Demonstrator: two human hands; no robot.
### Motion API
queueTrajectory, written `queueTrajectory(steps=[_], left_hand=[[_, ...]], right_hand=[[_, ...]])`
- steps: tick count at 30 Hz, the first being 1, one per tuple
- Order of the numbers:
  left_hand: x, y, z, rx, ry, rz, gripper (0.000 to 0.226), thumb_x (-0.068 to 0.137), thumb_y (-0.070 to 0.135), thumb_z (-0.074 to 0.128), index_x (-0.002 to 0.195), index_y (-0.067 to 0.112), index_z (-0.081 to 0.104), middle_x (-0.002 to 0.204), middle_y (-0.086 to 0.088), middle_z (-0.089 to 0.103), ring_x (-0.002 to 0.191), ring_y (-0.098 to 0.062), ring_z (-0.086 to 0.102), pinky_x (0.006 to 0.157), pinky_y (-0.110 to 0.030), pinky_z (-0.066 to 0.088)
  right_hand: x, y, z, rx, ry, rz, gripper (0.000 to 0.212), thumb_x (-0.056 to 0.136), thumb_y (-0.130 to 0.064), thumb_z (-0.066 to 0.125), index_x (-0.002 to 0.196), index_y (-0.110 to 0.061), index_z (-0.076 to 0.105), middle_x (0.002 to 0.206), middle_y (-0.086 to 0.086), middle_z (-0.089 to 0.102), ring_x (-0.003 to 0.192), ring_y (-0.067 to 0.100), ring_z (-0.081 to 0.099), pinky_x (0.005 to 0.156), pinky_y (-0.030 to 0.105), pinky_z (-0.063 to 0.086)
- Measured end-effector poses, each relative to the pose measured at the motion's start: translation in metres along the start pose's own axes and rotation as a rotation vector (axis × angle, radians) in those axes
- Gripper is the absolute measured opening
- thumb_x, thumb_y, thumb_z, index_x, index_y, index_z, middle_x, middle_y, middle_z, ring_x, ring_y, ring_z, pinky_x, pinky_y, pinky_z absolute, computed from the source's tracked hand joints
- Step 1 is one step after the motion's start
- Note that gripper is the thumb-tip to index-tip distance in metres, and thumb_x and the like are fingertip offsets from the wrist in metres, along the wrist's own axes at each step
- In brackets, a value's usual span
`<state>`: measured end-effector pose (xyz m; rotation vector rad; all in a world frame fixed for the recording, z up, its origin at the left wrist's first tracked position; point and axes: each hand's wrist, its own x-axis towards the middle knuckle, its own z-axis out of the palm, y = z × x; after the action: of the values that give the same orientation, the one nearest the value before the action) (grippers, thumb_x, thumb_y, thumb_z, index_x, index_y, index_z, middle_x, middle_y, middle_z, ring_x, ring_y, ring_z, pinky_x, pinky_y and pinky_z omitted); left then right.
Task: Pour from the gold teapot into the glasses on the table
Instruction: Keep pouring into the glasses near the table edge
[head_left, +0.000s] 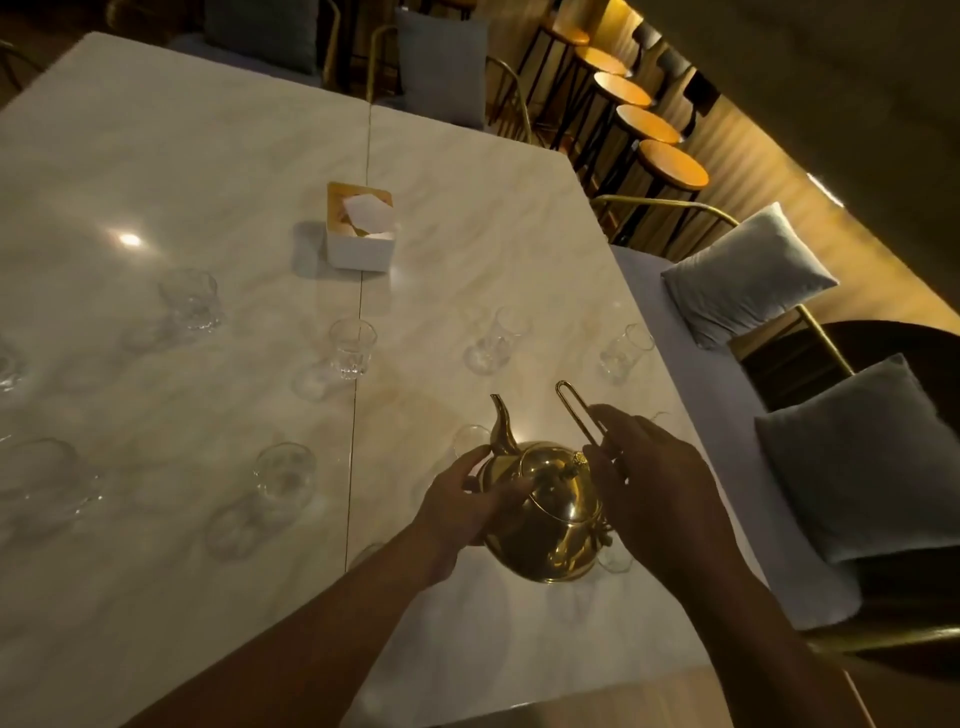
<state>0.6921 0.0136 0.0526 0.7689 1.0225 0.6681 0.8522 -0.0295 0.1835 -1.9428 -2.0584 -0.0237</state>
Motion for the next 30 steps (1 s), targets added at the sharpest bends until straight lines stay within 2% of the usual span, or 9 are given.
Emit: queueTrajectory(steps=[5,7,10,15,18,19,22,25,30], left_hand=[[0.002,-0.022,0.009,0.037,0.04,0.011,0.093,0.053,0.067,0.085,0.136,0.041,0.052,0.13,-0.002,0.056,0.117,-0.025,0.057,0.088,-0.047,0.059],[0.002,-0.029,0.012,0.044,0.039,0.015,0.081,0.055,0.07,0.083,0.127,0.047,0.057,0.131,0.004,0.059,0.118,-0.023,0.057,0.085,-0.046,0.059],[-0.002,-0.036,0.015,0.031,0.041,0.02,0.058,0.056,0.068,0.077,0.109,0.054,0.057,0.12,0.013,0.061,0.112,-0.017,0.058,0.077,-0.036,0.056],[0.0,-0.048,0.015,0.029,0.031,-0.01,0.071,0.064,0.065,0.072,0.129,0.049,0.048,0.125,0.011,0.06,0.112,-0.016,0.057,0.077,-0.035,0.053],[0.0,-0.05,0.014,0.055,0.018,-0.023,0.038,0.075,0.061,0.067,0.107,0.058,0.048,0.119,0.013,0.059,0.103,-0.01,0.055,0.071,-0.031,0.051],[0.0,-0.05,0.013,0.061,0.018,-0.031,0.036,0.074,0.063,0.066,0.105,0.059,0.048,0.119,0.012,0.06,0.102,-0.009,0.056,0.07,-0.031,0.051],[0.002,-0.053,0.011,0.08,0.02,-0.047,0.042,0.068,0.07,0.066,0.105,0.059,0.053,0.125,0.006,0.064,0.105,-0.012,0.059,0.07,-0.035,0.055],[0.001,-0.055,0.009,0.082,0.014,-0.058,0.038,0.067,0.07,0.065,0.102,0.056,0.057,0.12,0.005,0.066,0.102,-0.012,0.06,0.076,-0.041,0.058],[0.005,-0.058,0.006,0.08,0.023,-0.09,0.015,0.087,0.056,0.063,0.1,0.048,0.059,0.109,0.009,0.065,0.099,-0.012,0.059,0.083,-0.044,0.057]], right_hand=[[-0.007,0.015,0.014,0.007,-0.048,0.003,0.04,0.091,-0.027,0.064,0.129,-0.019,0.057,0.097,-0.001,0.071,0.078,0.013,0.066,0.069,0.029,0.058],[-0.007,0.017,0.018,0.012,-0.059,0.0,0.038,0.091,-0.027,0.064,0.128,-0.018,0.058,0.097,0.0,0.072,0.078,0.014,0.067,0.07,0.027,0.055],[-0.008,0.019,0.021,0.015,-0.081,-0.004,0.036,0.091,-0.027,0.064,0.125,-0.017,0.061,0.096,0.0,0.073,0.077,0.014,0.067,0.07,0.027,0.055],[-0.005,0.021,0.029,-0.009,-0.122,-0.021,0.036,0.092,-0.029,0.062,0.126,-0.017,0.06,0.098,0.0,0.073,0.081,0.016,0.067,0.073,0.031,0.057],[-0.001,0.019,0.033,-0.009,-0.143,-0.007,0.034,0.092,-0.03,0.061,0.124,-0.017,0.062,0.097,0.0,0.073,0.08,0.016,0.068,0.073,0.032,0.058],[0.0,0.018,0.033,-0.013,-0.149,-0.005,0.033,0.092,-0.03,0.061,0.123,-0.018,0.062,0.096,0.0,0.073,0.079,0.016,0.068,0.072,0.033,0.059],[0.005,0.017,0.035,-0.013,-0.163,0.01,0.029,0.093,-0.03,0.06,0.119,-0.017,0.064,0.093,0.001,0.073,0.076,0.017,0.068,0.071,0.035,0.059],[0.008,0.015,0.037,-0.01,-0.179,0.027,0.027,0.092,-0.031,0.06,0.114,-0.016,0.066,0.091,0.002,0.074,0.074,0.017,0.068,0.071,0.036,0.059],[0.013,0.012,0.039,-0.017,-0.184,0.049,0.026,0.092,-0.031,0.061,0.11,-0.014,0.068,0.09,0.004,0.074,0.075,0.02,0.069,0.071,0.039,0.059]])
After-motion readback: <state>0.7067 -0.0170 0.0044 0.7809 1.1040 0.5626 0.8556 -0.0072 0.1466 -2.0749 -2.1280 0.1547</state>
